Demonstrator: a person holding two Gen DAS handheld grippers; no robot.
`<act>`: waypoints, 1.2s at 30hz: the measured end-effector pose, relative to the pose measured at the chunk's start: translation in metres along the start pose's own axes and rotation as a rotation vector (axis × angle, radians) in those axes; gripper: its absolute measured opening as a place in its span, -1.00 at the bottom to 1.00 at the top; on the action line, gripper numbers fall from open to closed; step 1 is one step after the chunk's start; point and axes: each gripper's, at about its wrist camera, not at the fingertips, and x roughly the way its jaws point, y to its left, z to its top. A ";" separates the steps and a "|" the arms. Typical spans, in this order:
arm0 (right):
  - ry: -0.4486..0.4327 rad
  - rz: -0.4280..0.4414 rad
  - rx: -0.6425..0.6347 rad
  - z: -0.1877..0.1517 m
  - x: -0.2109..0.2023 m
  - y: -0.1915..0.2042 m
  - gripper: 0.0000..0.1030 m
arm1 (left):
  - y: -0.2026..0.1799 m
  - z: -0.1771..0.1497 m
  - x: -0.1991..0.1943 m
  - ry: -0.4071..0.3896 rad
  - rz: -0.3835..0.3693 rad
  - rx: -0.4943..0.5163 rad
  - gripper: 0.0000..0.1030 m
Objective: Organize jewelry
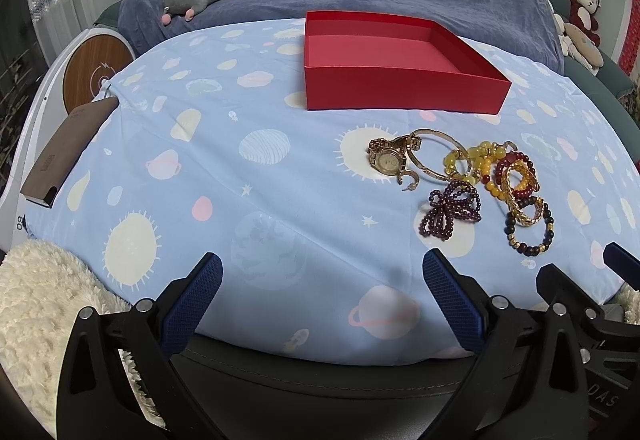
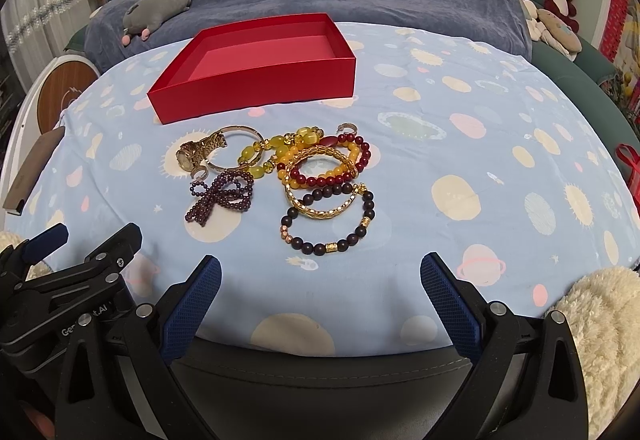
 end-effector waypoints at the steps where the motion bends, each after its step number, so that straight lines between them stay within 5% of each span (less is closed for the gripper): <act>1: 0.002 -0.001 0.005 0.000 0.001 0.000 0.87 | 0.000 0.000 0.000 0.000 0.000 -0.002 0.86; 11: 0.022 -0.002 0.088 0.009 0.013 -0.016 0.86 | 0.014 0.006 0.008 0.029 -0.010 -0.089 0.86; 20: 0.035 0.004 0.016 0.036 0.038 -0.007 0.85 | 0.016 0.009 0.019 0.056 -0.021 -0.099 0.86; 36: 0.101 0.073 0.009 0.049 0.073 -0.010 0.03 | 0.009 0.011 0.027 0.076 -0.057 -0.077 0.86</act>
